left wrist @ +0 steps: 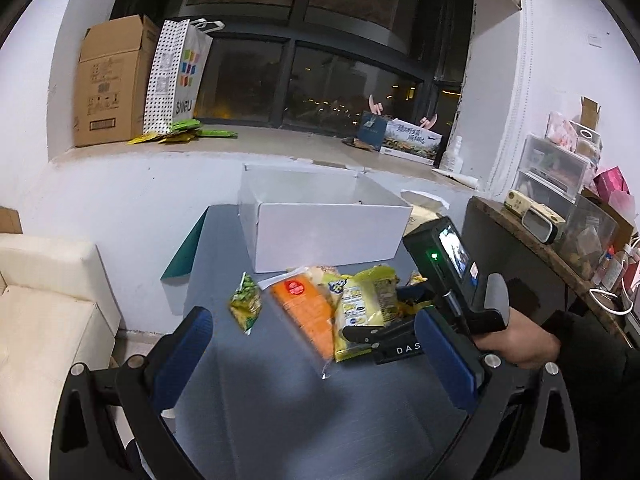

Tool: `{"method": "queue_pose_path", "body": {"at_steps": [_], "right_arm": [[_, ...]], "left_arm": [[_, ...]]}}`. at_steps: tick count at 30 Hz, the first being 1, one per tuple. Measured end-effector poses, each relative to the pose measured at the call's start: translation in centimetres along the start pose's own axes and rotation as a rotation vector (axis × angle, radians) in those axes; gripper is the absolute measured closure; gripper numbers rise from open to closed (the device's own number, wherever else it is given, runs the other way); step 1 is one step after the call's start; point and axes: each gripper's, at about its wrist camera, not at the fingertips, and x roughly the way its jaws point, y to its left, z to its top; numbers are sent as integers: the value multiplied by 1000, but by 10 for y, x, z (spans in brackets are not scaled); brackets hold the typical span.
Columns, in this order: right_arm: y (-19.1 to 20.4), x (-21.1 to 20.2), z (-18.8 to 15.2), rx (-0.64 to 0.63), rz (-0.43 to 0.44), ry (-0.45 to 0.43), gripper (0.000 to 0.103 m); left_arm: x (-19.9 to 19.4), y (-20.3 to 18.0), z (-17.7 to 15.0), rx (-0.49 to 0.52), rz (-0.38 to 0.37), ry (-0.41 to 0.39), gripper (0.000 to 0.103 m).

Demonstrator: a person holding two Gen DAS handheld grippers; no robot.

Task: Organize snacks
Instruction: 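Grasp a yellow chip bag with the right tool while the left grasps a green pea snack, then lower the yellow bag and green pea snack into the white box, open both tools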

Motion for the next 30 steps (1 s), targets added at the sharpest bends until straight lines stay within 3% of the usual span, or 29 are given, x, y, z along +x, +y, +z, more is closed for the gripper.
{"method": "queue_pose_path", "body": {"at_steps": [2, 3, 6, 9, 14, 25, 27, 30], "right_arm": [[-1, 7, -2, 9, 57, 14, 19], [1, 3, -4, -20, 33, -13, 31], [-1, -7, -5, -12, 92, -30, 49], [-1, -19, -6, -29, 87, -55, 53], [-5, -53, -12, -9, 150, -130, 53], [-23, -142, -44, 70, 190, -298, 53], [-28, -150, -49, 85, 184, -309, 53], [-33, -152, -53, 106, 184, -316, 53]], "left_arm": [[3, 3, -2, -13, 9, 9, 0], [5, 7, -3, -25, 13, 18, 0], [12, 13, -7, -45, 18, 36, 0], [27, 19, -10, -57, 19, 72, 0], [60, 32, -10, -49, 4, 138, 0], [187, 80, -3, -112, 29, 355, 2], [201, 85, -3, -127, 29, 376, 9], [214, 86, 1, -111, 43, 386, 60]]}}
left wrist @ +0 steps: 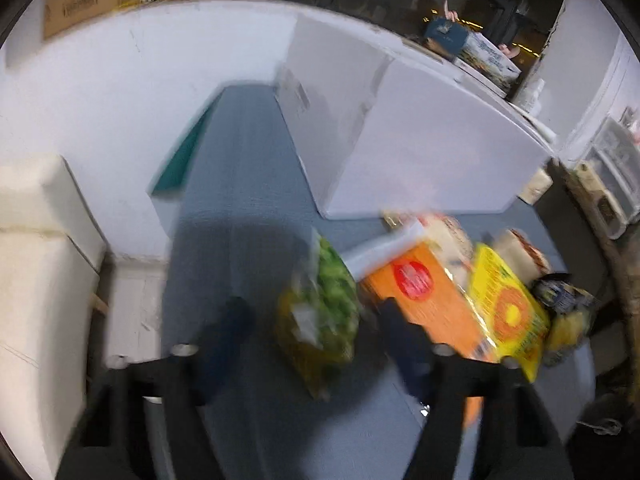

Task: Organize snacks
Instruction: 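Lower the yellow bag and green pea snack into the white box, open both tools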

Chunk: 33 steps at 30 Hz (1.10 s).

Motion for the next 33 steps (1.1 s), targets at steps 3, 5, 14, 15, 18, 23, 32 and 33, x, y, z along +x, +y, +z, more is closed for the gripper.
{"method": "queue_pose_path", "body": {"at_steps": [3, 5, 14, 15, 18, 23, 32, 33], "right_arm": [[-5, -1, -3, 18, 6, -1, 53], [-7, -1, -5, 23, 7, -1, 53], [-17, -2, -8, 60, 7, -23, 53], [-19, -3, -7, 67, 8, -30, 53], [-26, -4, 2, 90, 10, -51, 53], [-45, -2, 38, 107, -2, -99, 53], [-115, 56, 144, 231, -81, -82, 53], [-123, 63, 153, 248, -90, -73, 53]], "left_arm": [[-8, -9, -3, 33, 23, -34, 68], [-17, -15, -8, 50, 11, -63, 71], [-106, -51, -22, 79, -30, -283, 72], [-118, -56, -19, 86, -17, -321, 72], [-143, -67, 1, 108, -29, -392, 72], [-159, -96, 55, 179, -97, -443, 72], [-91, -105, 165, 116, -101, -360, 72], [-81, -103, 172, 115, -94, -341, 72]]}}
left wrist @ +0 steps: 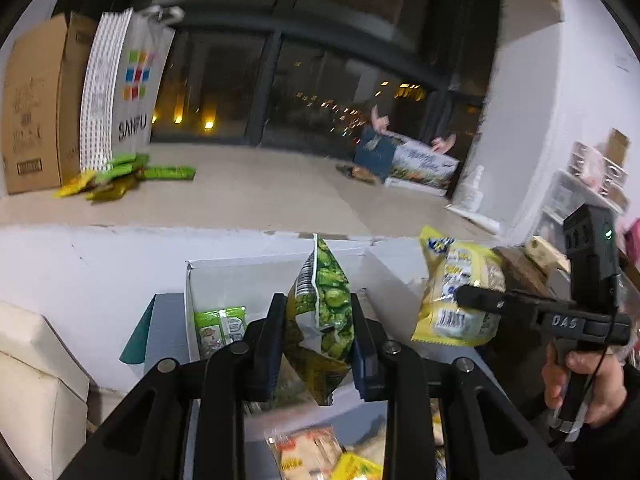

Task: Organize snacks
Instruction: 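Lower the yellow bag and green pea snack into the white box, open both tools, then move both tools back over the remaining snacks on the table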

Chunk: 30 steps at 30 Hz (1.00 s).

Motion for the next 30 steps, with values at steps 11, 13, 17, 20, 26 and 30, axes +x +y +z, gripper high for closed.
{"method": "queue_pose_path", "body": {"at_steps": [11, 13, 17, 20, 26, 30], "right_arm": [[-29, 69, 41, 70, -122, 72, 0], [-32, 69, 36, 62, -124, 67, 0], [-32, 65, 30, 45, -140, 65, 0], [-24, 53, 28, 23, -122, 45, 0], [6, 11, 17, -95, -101, -17, 0], [30, -29, -1, -195, -79, -58, 0]], "left_arm": [[49, 18, -4, -26, 60, 110, 0], [44, 20, -7, -26, 75, 101, 0], [31, 16, -11, 2, 81, 95, 0], [14, 9, -14, 24, 88, 74, 0], [-42, -15, -27, 80, 113, -3, 0], [-81, -39, -47, 153, 116, -56, 0]]}}
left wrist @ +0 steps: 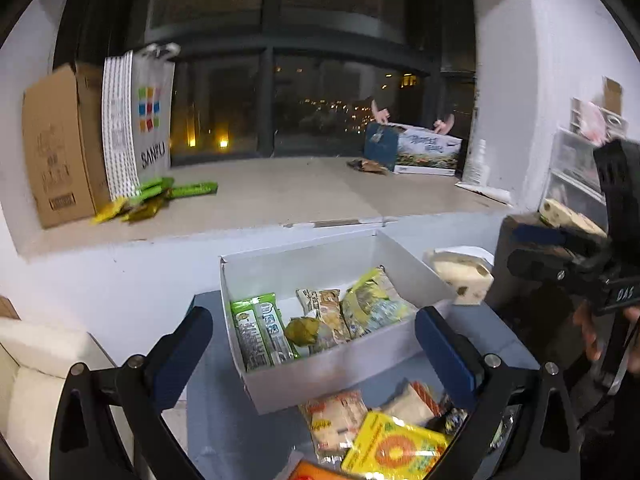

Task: Organize snacks
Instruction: 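Move both tools back over the remaining snacks on the table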

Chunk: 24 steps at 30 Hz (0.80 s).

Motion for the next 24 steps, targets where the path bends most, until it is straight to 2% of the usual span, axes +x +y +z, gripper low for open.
{"method": "queue_pose_path", "body": {"at_steps": [8, 12, 17, 24], "right_arm": [[32, -74, -35, -95, 19, -80, 0], [46, -104, -63, -152, -53, -123, 0], [48, -130, -105, -107, -36, -139, 0], [34, -134, -153, -3, 3, -80, 0]], "left_arm": [[-71, -27, -32, 13, -57, -48, 0], [-94, -39, -58, 3, -66, -44, 0], [-105, -48, -89, -26, -75, -10, 0], [-106, -51, -115, -70, -82, 31, 0]]}}
